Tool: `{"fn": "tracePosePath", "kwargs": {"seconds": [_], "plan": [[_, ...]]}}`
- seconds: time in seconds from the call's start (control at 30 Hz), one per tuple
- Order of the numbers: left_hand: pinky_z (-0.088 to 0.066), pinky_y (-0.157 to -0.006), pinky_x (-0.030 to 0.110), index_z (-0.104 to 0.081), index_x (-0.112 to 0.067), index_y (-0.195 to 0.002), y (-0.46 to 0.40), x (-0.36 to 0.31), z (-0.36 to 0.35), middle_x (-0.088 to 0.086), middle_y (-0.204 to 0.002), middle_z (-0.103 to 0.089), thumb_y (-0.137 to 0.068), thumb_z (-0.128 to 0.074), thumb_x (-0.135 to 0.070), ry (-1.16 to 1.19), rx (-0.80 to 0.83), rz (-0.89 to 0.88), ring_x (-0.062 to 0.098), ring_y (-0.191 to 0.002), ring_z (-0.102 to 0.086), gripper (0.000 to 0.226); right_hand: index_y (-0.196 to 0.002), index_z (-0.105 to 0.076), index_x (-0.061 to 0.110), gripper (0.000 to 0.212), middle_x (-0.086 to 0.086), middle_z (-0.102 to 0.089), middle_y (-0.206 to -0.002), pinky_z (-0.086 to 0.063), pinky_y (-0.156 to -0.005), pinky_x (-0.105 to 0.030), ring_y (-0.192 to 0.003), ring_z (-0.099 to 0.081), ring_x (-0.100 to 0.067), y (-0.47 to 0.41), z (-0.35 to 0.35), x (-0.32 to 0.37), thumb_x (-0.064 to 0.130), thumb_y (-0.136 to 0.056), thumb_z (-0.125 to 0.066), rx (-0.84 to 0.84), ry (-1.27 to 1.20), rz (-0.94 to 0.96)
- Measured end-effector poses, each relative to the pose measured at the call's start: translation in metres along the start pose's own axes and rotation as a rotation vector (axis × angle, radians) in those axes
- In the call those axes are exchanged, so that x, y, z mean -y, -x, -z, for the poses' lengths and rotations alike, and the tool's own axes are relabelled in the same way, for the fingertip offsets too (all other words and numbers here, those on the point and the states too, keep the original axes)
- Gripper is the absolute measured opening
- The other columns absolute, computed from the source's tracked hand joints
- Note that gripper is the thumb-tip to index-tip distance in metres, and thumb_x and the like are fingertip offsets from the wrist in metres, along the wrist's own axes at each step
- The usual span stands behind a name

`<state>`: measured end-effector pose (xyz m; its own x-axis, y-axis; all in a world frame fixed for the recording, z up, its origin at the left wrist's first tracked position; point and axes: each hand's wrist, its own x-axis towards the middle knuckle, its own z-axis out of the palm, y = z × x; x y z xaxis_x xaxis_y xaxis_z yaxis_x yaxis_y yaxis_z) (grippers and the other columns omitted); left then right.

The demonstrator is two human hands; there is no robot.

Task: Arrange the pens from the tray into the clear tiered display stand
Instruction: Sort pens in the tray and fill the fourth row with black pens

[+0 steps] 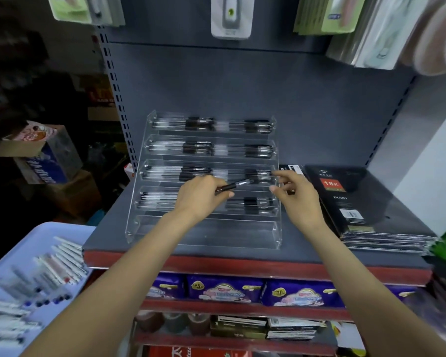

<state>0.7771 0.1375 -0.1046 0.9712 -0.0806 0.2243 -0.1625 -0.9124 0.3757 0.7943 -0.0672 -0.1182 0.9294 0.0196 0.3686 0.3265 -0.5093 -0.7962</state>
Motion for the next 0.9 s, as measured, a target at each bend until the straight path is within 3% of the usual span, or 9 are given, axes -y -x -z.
{"fn": "tracePosePath", "kwargs": {"seconds": [0.1,0.23,0.33,0.43,0.53,0.67,0.9], "plan": [[-0.037,-0.059,0.029,-0.067,-0.031,-0.1,0.0,-0.009,0.004,-0.004,-0.071,-0.06,-0.09,-0.053,-0.048,-0.029,0.028,-0.063,0.023,-0.079,-0.061,0.025,-0.11,-0.065,0.018,0.023,0.006,-0.064,-0.091,-0.046,-0.073,-0.005,-0.081,-0.061,-0.003,-0.001,-0.007,0.011,0.014,-0.087,-0.064,0.165,-0.13,0.046],[-0.042,-0.07,0.028,-0.063,-0.032,-0.111,-0.002,-0.014,0.005,-0.007,-0.094,-0.068,-0.087,-0.059,-0.046,0.056,-0.001,-0.105,0.015,-0.09,-0.061,0.028,-0.098,-0.067,0.009,0.016,-0.004,-0.066,-0.082,-0.051,-0.066,-0.011,-0.064,-0.064,0.0,-0.001,-0.009,0.015,0.0,-0.085,-0.062,0.165,-0.358,-0.022],[-0.045,-0.071,0.016,-0.063,-0.023,-0.11,0.001,-0.001,0.007,-0.01,-0.095,-0.066,-0.088,-0.062,-0.026,0.337,0.0,-0.122,0.001,-0.073,-0.057,0.022,-0.102,-0.068,0.0,0.019,-0.002,-0.066,-0.081,-0.051,-0.066,-0.009,-0.063,-0.063,0.003,-0.002,-0.001,0.009,0.0,-0.084,-0.065,0.098,-0.322,-0.055],[-0.04,-0.069,0.002,-0.07,-0.014,-0.099,0.003,0.01,0.004,-0.008,-0.089,-0.064,-0.089,-0.061,-0.013,0.353,-0.029,-0.129,-0.005,-0.074,-0.055,0.014,-0.103,-0.069,0.003,0.021,-0.001,-0.067,-0.088,-0.052,-0.075,-0.013,-0.075,-0.062,-0.004,-0.001,0.004,0.001,0.007,-0.082,-0.069,0.067,-0.165,-0.075],[-0.044,-0.082,0.015,-0.072,-0.014,-0.099,0.002,0.012,-0.008,-0.006,-0.09,-0.066,-0.089,-0.061,-0.014,0.282,-0.008,-0.104,0.004,-0.083,-0.057,0.015,-0.117,-0.063,0.009,0.035,-0.006,-0.064,-0.105,-0.05,-0.09,-0.03,-0.093,-0.06,-0.017,0.002,0.004,-0.005,0.013,-0.083,-0.069,0.02,-0.024,-0.107],[-0.044,-0.09,0.021,-0.072,-0.015,-0.102,-0.001,0.009,-0.017,0.001,-0.1,-0.072,-0.09,-0.06,-0.014,0.192,0.039,-0.096,0.013,-0.098,-0.063,0.017,-0.137,-0.044,0.01,0.053,-0.006,-0.055,-0.12,-0.045,-0.093,-0.028,-0.102,-0.055,-0.015,0.004,0.006,-0.008,0.006,-0.087,-0.063,0.077,-0.052,-0.21],[-0.047,-0.097,0.036,-0.068,-0.015,-0.111,-0.01,0.004,-0.022,0.004,-0.112,-0.069,-0.093,-0.054,-0.018,0.104,0.127,-0.076,0.02,-0.105,-0.062,0.023,-0.131,-0.051,0.008,0.042,-0.01,-0.06,-0.12,-0.046,-0.068,-0.011,-0.095,-0.057,-0.013,0.007,0.002,-0.012,-0.004,-0.09,-0.053,0.102,-0.069,-0.246]]}}
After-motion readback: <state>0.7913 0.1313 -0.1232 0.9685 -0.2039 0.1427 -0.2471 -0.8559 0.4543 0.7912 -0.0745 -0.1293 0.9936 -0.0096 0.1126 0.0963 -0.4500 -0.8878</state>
